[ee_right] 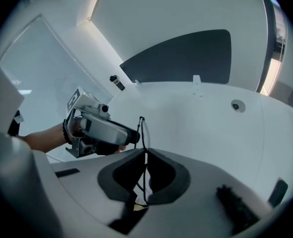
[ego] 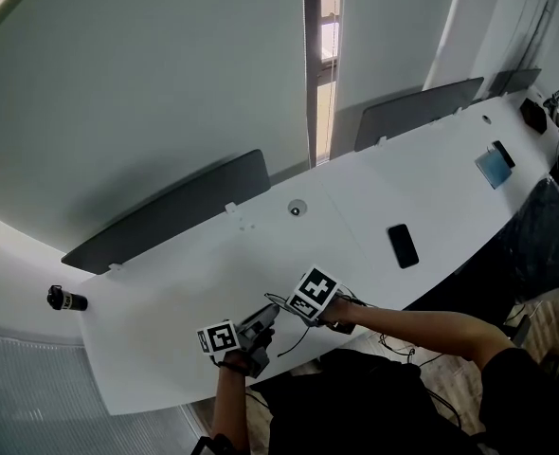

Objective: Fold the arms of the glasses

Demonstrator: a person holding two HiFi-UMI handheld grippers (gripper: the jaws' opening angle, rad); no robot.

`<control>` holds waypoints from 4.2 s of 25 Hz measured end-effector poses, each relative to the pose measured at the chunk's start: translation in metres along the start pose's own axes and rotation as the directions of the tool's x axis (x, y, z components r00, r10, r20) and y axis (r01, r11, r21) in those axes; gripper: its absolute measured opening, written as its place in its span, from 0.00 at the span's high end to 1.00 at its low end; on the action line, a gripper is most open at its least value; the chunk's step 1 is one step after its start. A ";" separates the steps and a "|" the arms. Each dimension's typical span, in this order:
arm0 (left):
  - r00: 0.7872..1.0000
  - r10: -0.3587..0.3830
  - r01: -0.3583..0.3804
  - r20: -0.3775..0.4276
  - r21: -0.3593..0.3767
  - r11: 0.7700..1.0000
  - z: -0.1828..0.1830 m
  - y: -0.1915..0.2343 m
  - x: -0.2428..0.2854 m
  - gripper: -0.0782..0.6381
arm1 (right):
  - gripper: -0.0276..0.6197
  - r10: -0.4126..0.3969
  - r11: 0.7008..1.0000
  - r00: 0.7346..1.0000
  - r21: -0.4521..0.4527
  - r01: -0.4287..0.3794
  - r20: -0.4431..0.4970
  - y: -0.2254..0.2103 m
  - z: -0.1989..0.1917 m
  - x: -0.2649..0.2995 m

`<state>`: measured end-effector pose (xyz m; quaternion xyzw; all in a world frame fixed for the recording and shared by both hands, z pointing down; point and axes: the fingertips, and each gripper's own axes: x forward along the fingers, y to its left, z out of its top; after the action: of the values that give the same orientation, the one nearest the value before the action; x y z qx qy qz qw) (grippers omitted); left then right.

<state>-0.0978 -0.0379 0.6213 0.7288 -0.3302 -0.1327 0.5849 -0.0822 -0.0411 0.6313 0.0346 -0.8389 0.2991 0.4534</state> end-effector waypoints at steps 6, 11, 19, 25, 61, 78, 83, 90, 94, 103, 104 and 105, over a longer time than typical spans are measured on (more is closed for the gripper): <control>1.000 -0.008 0.007 -0.007 -0.017 1.000 -0.002 0.001 0.004 0.81 | 0.93 -0.028 0.995 0.999 -0.092 0.025 -0.027 0.005 -0.002 0.000; 0.999 -0.028 0.027 -0.020 -0.033 0.999 -0.003 0.001 0.002 0.86 | 0.93 -0.038 0.990 0.998 -0.141 0.031 -0.049 0.004 0.000 0.001; 0.972 -0.126 0.116 -0.196 -0.061 0.991 -0.026 -0.007 -0.015 0.86 | 0.93 -0.007 0.942 0.988 -0.334 -0.045 -0.153 0.013 -0.008 -0.005; 0.919 -0.187 0.172 -0.348 -0.073 0.982 -0.048 -0.009 -0.030 0.86 | 0.93 0.034 0.867 0.966 -0.473 -0.156 -0.258 0.025 -0.017 -0.010; 0.942 0.180 -0.314 0.284 0.556 0.770 -0.026 0.028 -0.058 0.68 | 0.92 0.101 0.975 0.989 0.207 -0.078 -0.107 -0.070 -0.044 -0.024; 0.911 0.380 -0.309 0.158 0.873 0.377 -0.103 0.039 -0.036 0.70 | 0.92 0.113 0.865 0.983 0.472 -0.170 0.148 -0.064 -0.049 -0.029; 0.903 0.394 -0.326 0.170 0.868 0.374 -0.116 0.048 -0.038 0.71 | 0.92 0.102 0.864 0.987 0.480 -0.152 0.128 -0.067 -0.061 -0.020; 0.911 0.400 -0.254 0.102 0.903 0.347 -0.139 0.048 -0.012 0.72 | 0.92 0.087 0.866 0.986 0.478 -0.145 0.140 -0.069 -0.068 -0.023; 0.913 0.398 -0.244 0.094 0.905 0.347 -0.137 0.047 -0.010 0.73 | 0.92 0.084 0.861 0.985 0.486 -0.149 0.153 -0.067 -0.064 -0.020; 0.905 0.417 -0.245 0.085 0.906 0.345 -0.136 0.054 -0.021 0.74 | 0.93 0.089 0.853 0.979 0.494 -0.171 0.185 -0.063 -0.062 -0.021; 0.904 0.418 -0.249 0.089 0.904 0.346 -0.135 0.054 -0.021 0.75 | 0.93 0.095 0.856 0.978 0.486 -0.176 0.188 -0.061 -0.062 -0.021; 0.904 0.417 -0.252 0.093 0.904 0.346 -0.135 0.054 -0.020 0.75 | 0.93 0.102 0.860 0.977 0.477 -0.182 0.190 -0.058 -0.062 -0.020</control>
<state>-0.0524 0.0726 0.7062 0.8502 -0.4448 0.2439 0.1410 -0.0052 -0.0599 0.6683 0.1102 -0.7687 0.5315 0.3383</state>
